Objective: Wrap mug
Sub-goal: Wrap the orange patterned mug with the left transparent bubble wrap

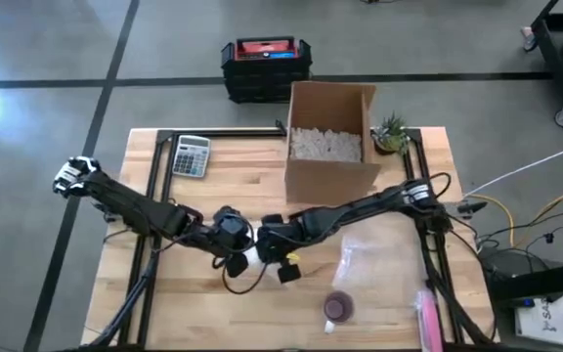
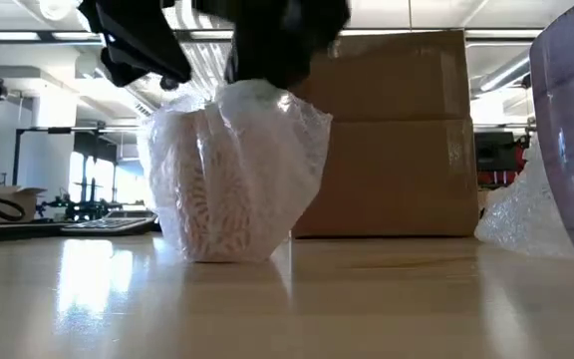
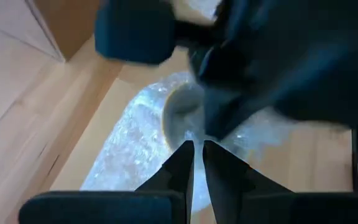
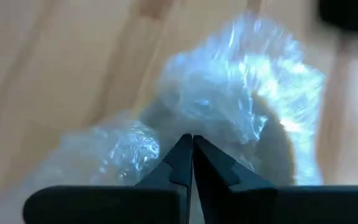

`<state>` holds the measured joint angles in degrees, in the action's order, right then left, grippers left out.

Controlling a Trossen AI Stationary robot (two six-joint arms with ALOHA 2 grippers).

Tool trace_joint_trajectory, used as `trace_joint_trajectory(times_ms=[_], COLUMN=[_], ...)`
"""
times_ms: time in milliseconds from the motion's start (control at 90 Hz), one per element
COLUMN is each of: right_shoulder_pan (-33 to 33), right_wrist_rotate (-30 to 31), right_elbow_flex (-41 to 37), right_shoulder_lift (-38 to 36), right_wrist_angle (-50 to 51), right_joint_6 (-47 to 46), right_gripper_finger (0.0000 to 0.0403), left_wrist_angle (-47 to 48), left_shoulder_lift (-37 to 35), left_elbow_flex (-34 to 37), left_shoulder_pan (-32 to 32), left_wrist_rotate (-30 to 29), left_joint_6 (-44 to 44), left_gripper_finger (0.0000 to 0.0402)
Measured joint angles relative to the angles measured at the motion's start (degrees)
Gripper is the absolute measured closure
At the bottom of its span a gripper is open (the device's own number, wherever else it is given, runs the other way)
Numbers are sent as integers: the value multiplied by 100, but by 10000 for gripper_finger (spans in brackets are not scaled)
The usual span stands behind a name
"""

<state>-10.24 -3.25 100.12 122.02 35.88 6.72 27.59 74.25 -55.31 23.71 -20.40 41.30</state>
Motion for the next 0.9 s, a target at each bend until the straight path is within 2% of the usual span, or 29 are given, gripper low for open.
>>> trace_joint_trajectory(times_ms=[211, 411, 711, 900], right_shoulder_pan=[36, 37, 37, 37], right_wrist_rotate=[-13, 41, 43, 46], right_elbow_flex=[14, -21, -26, -7], right_shoulder_lift=[137, -32, -9, -188], right_wrist_angle=[-61, -65, -142, 307], right_joint_6=[-20, -12, 89, 238], right_gripper_finger=[403, 403, 403, 403], left_wrist_angle=[-6, -376, -1411, -1514], left_shoulder_lift=[53, 445, 1168, 1311], left_elbow_flex=[0, 228, 284, 271], left_shoulder_pan=[110, 205, 56, 24], left_wrist_rotate=[4, 38, -40, -105], left_joint_6=[201, 467, 153, 129], left_gripper_finger=[379, 379, 379, 379])
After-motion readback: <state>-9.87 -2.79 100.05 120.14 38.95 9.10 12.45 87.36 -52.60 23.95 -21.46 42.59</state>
